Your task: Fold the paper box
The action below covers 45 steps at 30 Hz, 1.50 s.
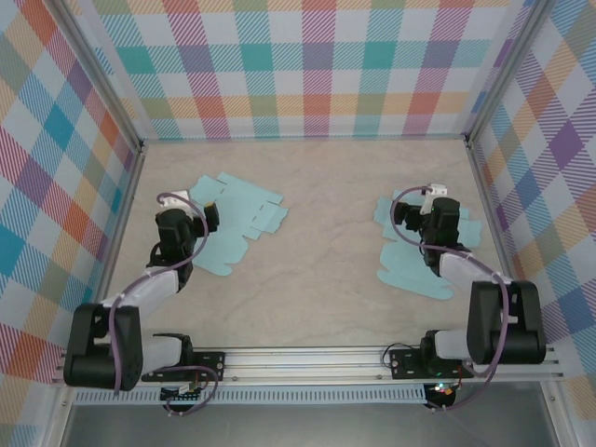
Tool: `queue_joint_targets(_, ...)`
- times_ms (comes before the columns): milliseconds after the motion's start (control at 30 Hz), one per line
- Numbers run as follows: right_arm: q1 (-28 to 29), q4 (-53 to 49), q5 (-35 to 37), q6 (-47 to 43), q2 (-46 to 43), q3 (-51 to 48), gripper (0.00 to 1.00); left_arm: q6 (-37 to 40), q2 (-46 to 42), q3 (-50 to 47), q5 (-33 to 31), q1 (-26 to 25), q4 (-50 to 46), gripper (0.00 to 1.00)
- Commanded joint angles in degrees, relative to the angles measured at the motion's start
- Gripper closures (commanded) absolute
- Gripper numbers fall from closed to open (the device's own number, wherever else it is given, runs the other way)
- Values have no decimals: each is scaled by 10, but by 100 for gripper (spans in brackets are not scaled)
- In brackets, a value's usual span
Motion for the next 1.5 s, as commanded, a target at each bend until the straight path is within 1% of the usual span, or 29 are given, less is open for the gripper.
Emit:
queue_joint_targets(0, 0, -171, -58, 78, -41, 65, 0, -40, -52, 32, -40, 0, -120, 0)
queue_joint_targets(33, 0, -198, -87, 91, -46, 80, 0, -59, -67, 33, -48, 0, -141, 0)
queue_joint_targets(133, 10, -261, -150, 179, -45, 120, 0, -149, -117, 20, -82, 0, -183, 0)
queue_joint_targets(200, 33, -285, -174, 220, -34, 140, 0, -167, -143, 8, -79, 0, -188, 0)
queue_joint_targets(267, 73, -314, -166, 240, -16, 164, 0, -193, -159, 12, -85, 0, -213, 0)
queue_joint_targets(333, 130, -342, -137, 252, 11, 197, 0, -202, -166, 25, -93, 0, -241, 0)
queue_joint_targets(467, 220, -357, -123, 292, 92, 260, 0, -211, -165, 43, -86, 0, -275, 0)
queue_joint_targets(567, 270, -360, -138, 315, 173, 319, 8, -223, -153, 48, -72, 1, -285, 0)
queue_joint_targets(633, 293, -353, -156, 329, 227, 355, 14, -239, -140, 48, -62, 1, -284, 0)
queue_joint_targets(700, 308, -349, -173, 345, 281, 394, 23, -245, -121, 47, -43, 1, -273, 0)
queue_joint_targets(767, 320, -350, -177, 355, 323, 428, 28, -251, -104, 48, -32, 1, -269, 0)
queue_joint_targets(900, 339, -364, -171, 363, 393, 490, 30, -258, -85, 46, -22, 1, -256, 0)
queue_joint_targets(1000, 347, -362, -170, 376, 430, 518, 33, -257, -79, 47, -21, 1, -252, 0)
queue_joint_targets(1167, 360, -355, -177, 388, 475, 559, 36, -256, -72, 48, -20, 1, -253, 0)
queue_joint_targets(1333, 368, -372, -174, 392, 517, 610, 40, -254, -66, 47, -17, 1, -254, 0)
queue_joint_targets(1467, 371, -385, -168, 399, 543, 637, 41, -250, -66, 47, -18, 1, -256, 0)
